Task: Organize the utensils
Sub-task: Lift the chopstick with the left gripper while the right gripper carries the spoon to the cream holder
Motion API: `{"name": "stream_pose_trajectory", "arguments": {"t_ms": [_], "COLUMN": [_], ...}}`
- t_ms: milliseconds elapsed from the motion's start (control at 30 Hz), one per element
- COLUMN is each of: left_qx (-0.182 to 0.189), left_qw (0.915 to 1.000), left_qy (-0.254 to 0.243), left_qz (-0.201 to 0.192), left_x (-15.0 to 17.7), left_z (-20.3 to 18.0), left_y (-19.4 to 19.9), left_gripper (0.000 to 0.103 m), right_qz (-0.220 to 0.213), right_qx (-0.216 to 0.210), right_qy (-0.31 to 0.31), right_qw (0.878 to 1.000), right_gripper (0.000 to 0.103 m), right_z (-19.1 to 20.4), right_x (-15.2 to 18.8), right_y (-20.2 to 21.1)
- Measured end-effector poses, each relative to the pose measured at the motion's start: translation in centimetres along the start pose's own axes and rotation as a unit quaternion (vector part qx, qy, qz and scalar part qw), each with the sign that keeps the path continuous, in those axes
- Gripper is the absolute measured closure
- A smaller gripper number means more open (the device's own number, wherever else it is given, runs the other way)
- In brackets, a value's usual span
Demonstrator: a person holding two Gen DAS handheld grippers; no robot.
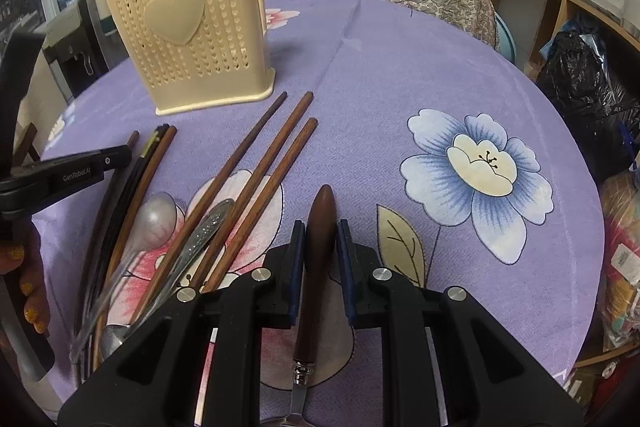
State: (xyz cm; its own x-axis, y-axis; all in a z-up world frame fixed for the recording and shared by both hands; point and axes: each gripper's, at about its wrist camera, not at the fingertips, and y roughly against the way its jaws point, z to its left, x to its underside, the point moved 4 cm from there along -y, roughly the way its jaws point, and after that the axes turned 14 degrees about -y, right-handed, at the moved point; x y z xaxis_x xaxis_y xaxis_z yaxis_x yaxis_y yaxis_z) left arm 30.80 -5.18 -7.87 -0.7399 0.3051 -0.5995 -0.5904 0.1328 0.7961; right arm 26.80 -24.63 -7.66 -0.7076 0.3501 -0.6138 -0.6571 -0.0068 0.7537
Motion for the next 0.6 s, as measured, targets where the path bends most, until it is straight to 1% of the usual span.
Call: {"name": "stream_pose_trajectory", "arguments": {"t_ms": [100, 200, 233, 333, 400, 467, 600], "left_qx": [-0.001, -0.003, -0.008, -0.014, -0.013, -0.022, -0.040], "left_qw": [0.9996, 0.9980, 0.9967, 0.9929, 0.9902, 0.9863, 0.9803], "left_qy": [0.012, 0.020, 0.023, 0.032, 0.040, 0.042, 0.046], "left_qz": [-0.026, -0.059, -0.077, -0.114, -0.133, -0.158, -0.188], "left_x": [-0.3, -0.9, -1.2, -1.8, -2.0, -2.0, -1.9], "left_z": [1.0, 2.1, 2.7, 3.9, 4.6, 5.3, 5.8], "left_y": [1.4, 3.7, 5.0, 7.8, 9.4, 11.2, 13.3], "left_gripper": [0.094, 0.094, 0.094, 0.094, 0.094, 0.094, 0.094], "right_qz": [-0.013, -0.029, -0.036, -0.062, -0.073, -0.083, -0.098], "right_qx": [-0.024, -0.049, -0.053, -0.071, -0.087, -0.096, -0.106], "right_qy": [-0.009, -0.017, -0.016, -0.011, -0.010, -0.009, -0.013], "right_qw": [1.000, 0.998, 0.998, 0.995, 0.993, 0.992, 0.989], "right_gripper": [0.086, 0.086, 0.086, 0.087, 0.087, 0.087, 0.087], "right_z": [-0.6, -1.2, -1.2, -1.3, -1.3, -1.4, -1.8], "right_x": [-0.8, -1.8, -2.1, -3.1, -3.5, -4.0, -4.4], "right_y": [1.2, 2.9, 3.5, 5.9, 7.3, 8.5, 10.3]}}
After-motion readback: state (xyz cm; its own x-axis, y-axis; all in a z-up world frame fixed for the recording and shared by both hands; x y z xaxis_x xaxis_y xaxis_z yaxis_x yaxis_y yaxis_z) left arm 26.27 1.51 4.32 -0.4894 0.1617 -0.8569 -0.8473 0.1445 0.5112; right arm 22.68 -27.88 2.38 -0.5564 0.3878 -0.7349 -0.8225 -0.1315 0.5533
